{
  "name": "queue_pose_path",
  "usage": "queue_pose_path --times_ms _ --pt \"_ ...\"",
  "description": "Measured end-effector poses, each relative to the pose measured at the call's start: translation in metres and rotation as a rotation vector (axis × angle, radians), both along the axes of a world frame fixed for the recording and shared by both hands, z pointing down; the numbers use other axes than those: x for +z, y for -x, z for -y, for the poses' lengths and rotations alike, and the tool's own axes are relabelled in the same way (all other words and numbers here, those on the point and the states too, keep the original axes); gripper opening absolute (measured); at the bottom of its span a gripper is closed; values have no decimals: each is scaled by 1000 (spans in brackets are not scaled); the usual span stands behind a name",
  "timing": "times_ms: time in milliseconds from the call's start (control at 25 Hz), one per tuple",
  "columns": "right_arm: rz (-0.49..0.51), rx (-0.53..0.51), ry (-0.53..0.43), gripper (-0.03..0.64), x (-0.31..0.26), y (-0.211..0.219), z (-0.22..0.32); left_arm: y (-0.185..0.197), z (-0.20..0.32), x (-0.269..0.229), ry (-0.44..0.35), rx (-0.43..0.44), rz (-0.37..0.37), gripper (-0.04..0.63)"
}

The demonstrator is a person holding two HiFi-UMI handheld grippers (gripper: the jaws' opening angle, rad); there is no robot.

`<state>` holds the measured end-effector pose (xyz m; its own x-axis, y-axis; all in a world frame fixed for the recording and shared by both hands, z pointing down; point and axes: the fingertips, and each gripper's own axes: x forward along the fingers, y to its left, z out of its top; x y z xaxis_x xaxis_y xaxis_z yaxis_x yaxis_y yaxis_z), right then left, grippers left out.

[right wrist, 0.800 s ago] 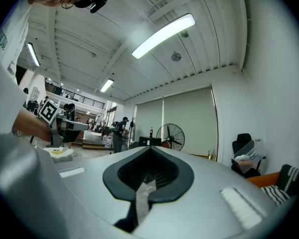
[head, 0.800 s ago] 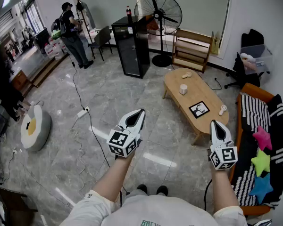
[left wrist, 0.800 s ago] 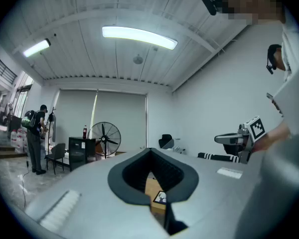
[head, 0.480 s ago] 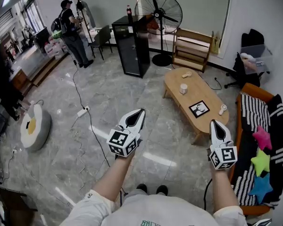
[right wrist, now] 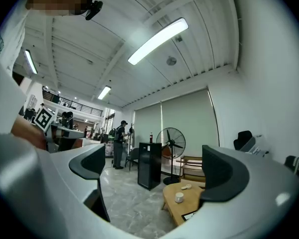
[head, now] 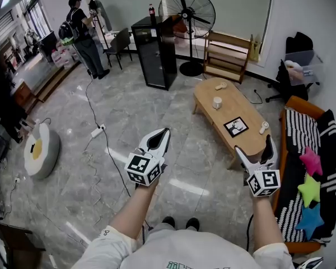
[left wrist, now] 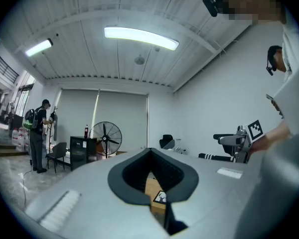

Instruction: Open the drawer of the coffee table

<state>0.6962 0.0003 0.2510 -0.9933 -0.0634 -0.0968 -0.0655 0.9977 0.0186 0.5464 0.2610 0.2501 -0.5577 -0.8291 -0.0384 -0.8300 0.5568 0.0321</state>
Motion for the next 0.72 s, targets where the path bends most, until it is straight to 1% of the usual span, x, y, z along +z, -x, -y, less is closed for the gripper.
queue_pose_path --times_ms 400,720 --pt "-35 -28 -9 591 15 2 0 5 -6 8 11 -32 -9 -2" --pt "-55 -86 -17 591 28 17 2 11 -3 17 39 -60 -10 -2"
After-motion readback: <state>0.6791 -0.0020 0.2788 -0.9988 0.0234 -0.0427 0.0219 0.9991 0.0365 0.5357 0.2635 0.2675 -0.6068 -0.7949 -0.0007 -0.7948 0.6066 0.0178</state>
